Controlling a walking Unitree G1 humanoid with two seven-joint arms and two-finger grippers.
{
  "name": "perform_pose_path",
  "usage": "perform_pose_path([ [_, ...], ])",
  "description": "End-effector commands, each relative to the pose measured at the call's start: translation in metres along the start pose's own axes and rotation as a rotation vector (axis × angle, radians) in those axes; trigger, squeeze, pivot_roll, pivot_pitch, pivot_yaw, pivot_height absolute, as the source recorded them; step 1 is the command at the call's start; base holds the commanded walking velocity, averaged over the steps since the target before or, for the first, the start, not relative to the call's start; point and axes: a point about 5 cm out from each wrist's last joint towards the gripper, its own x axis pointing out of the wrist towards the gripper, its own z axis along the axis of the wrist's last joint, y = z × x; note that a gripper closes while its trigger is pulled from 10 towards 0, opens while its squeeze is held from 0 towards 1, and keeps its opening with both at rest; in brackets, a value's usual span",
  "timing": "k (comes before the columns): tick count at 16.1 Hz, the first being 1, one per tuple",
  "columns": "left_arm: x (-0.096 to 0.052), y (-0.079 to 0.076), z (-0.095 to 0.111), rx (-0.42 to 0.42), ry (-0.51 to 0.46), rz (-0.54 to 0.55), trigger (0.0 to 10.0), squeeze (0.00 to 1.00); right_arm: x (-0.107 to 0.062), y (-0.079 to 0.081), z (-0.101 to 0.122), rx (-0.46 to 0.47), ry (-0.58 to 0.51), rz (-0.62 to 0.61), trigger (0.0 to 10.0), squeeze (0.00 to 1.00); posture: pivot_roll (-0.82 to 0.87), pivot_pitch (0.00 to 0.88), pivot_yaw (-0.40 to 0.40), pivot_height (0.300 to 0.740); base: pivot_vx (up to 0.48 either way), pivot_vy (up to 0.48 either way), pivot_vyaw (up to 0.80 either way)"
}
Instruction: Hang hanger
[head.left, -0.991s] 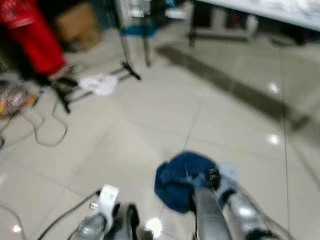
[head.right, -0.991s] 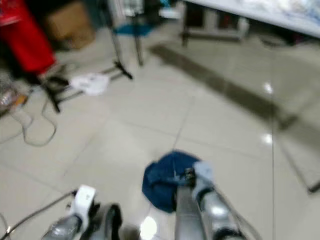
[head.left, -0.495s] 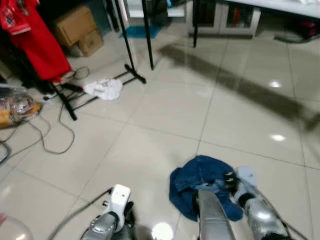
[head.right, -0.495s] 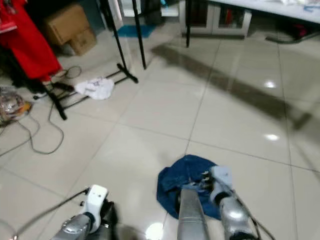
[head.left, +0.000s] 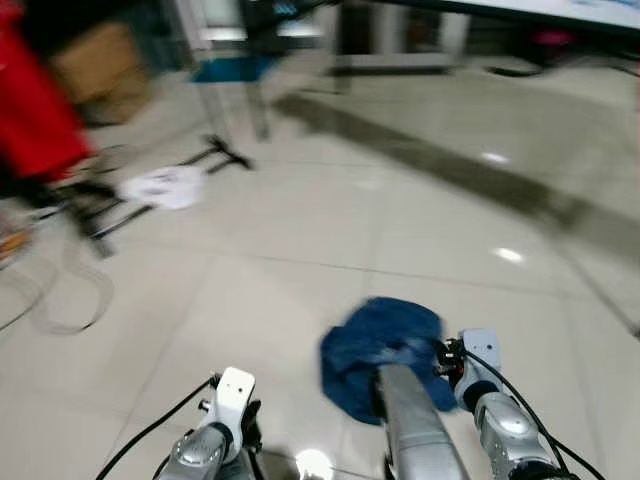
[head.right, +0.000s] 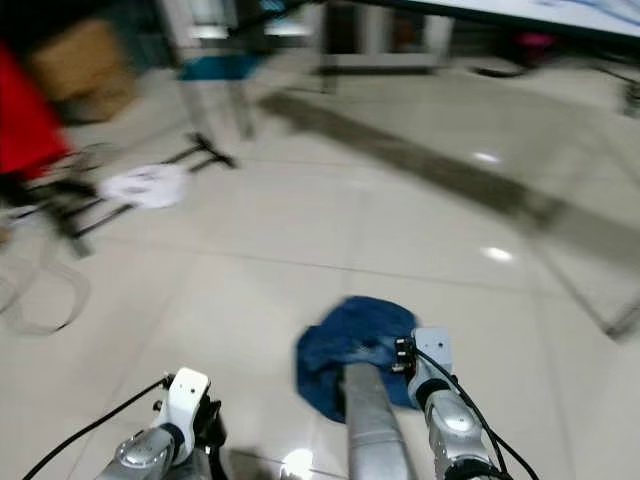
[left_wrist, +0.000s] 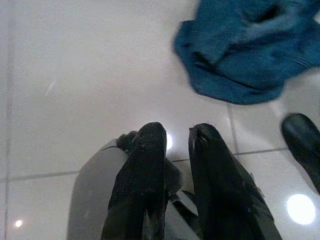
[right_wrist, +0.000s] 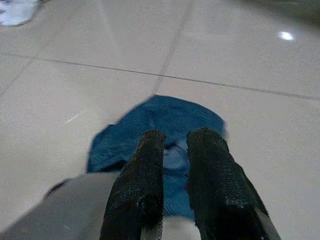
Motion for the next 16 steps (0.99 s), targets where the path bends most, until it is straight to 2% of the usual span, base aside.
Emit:
perform_pose_path([
  [1, -0.004, 0.002, -0.011, -0.001, 0.044, 0.001, 10.0, 0.00, 0.000, 0.004, -0.004, 0.010, 0.018, 0.003, 10.0, 0.00, -0.19, 0.033, 0.128, 0.543, 0.000, 0.000, -0.75],
  [7, -0.004, 0.003, -0.011, 0.001, 0.038, 0.000, 10.0, 0.00, 0.000, 0.004, -0.003, 0.010, 0.017, 0.002, 10.0, 0.00, -0.19, 0.034, 0.130, 0.543, 0.000, 0.000, -0.70],
  [13, -0.004, 0.001, -0.010, 0.001, 0.033, -0.007, 10.0, 0.00, 0.000, 0.010, -0.002, -0.044, 0.004, 0.048, 10.0, 0.00, -0.19, 0.044, 0.129, 0.543, 0.000, 0.000, 0.00],
  [16, -0.004, 0.000, -0.011, -0.002, 0.032, -0.009, 10.0, 0.00, 0.001, 0.014, -0.001, -0.079, -0.005, 0.078, 10.0, 0.00, -0.19, 0.047, 0.127, 0.513, 0.000, 0.000, 0.00],
])
